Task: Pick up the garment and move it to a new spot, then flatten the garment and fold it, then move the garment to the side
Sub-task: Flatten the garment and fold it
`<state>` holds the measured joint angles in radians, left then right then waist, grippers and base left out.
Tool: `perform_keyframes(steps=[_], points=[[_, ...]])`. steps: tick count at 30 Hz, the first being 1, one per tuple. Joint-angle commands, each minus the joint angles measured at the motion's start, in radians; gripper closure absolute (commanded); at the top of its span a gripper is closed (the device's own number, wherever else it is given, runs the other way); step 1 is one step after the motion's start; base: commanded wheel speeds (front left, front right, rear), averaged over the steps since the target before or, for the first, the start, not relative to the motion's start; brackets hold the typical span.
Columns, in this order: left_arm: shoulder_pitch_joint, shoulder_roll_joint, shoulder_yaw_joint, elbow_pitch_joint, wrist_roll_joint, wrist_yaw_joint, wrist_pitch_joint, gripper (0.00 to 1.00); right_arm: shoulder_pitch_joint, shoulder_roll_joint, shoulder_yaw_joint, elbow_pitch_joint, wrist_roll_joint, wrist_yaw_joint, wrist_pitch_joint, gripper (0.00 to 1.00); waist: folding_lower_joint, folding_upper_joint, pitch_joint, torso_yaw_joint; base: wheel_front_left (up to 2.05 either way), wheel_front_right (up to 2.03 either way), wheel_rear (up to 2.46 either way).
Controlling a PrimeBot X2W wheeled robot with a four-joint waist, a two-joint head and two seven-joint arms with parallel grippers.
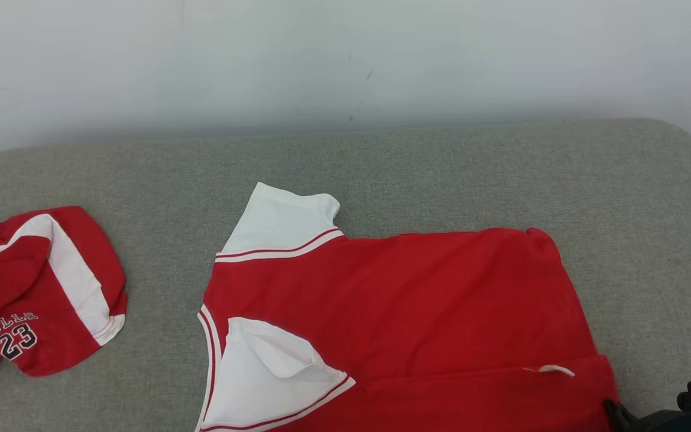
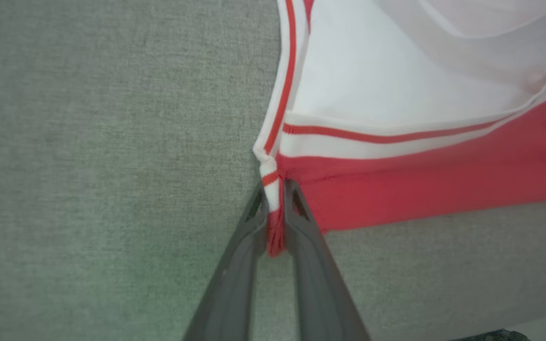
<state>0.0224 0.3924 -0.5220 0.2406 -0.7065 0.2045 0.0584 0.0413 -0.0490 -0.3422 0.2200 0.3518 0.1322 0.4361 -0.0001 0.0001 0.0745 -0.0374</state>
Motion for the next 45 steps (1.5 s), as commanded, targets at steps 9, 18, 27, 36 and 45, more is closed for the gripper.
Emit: perform_keyframes(steps=[9, 18, 27, 36, 45], points=[[-0.03, 0.085, 0.061, -0.116, 0.01, 0.042, 0.017, 0.0, -0.027, -0.002, -0.012, -0.209, -0.089, -0.002, 0.09, 0.0, 0.0001, -0.0001, 0.012, -0.01, 0.0, 0.0, 0.0], [-0.371, 0.086, 0.064, -0.03, 0.033, -0.01, 0.12, 0.0, -0.253, 0.0, 0.093, -0.292, -0.161, -0.002, 0.198, 0.0, 0.0001, -0.0001, 0.142, -0.054, 0.0, 0.0, 0.0], [-0.77, 0.064, -0.011, 0.242, 0.101, -0.104, 0.273, 0.0, -0.394, -0.001, 0.262, -0.274, -0.158, -0.002, 0.198, 0.0, 0.0001, -0.0001, 0.278, -0.144, 0.0, 0.0, 0.0], [-0.951, 0.065, -0.019, 0.378, 0.126, -0.147, 0.295, 0.0, -0.395, 0.0, 0.291, -0.292, -0.13, -0.002, 0.141, 0.0, 0.0001, -0.0001, 0.344, -0.214, 0.0, 0.0, 0.0], [-1.034, 0.068, -0.032, 0.46, 0.155, -0.116, 0.305, 0.0, -0.35, -0.001, 0.294, -0.312, -0.113, -0.002, 0.1, 0.0, 0.0001, -0.0001, 0.356, -0.23, 0.0, 0.0, 0.0]])
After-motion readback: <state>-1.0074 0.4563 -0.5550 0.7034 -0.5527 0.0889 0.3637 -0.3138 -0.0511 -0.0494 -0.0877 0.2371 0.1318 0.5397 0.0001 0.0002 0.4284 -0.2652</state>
